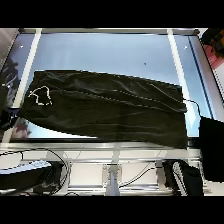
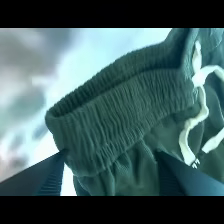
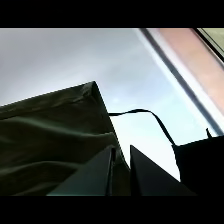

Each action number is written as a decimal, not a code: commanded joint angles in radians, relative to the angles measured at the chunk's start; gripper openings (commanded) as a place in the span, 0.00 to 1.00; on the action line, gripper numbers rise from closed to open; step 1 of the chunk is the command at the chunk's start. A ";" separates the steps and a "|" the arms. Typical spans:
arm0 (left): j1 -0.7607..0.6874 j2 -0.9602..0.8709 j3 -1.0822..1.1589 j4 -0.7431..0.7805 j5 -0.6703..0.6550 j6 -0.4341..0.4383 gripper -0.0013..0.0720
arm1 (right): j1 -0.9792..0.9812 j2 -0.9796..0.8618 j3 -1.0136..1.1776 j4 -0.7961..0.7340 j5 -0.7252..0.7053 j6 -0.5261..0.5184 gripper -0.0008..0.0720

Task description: Fold the clothes and pants, and hang the long-sleeved shirts on hangers.

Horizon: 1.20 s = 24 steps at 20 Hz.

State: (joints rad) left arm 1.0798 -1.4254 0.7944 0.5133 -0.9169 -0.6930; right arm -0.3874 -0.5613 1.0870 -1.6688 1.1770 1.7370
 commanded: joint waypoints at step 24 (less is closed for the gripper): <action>-0.145 0.002 0.048 0.028 0.085 0.006 0.08 | 0.001 0.006 -0.050 0.043 0.370 -0.003 0.02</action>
State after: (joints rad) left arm 0.9413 -1.4590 0.8223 0.5514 -0.8505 -0.6899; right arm -0.3874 -0.5697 1.0683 -1.6436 1.4010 1.7340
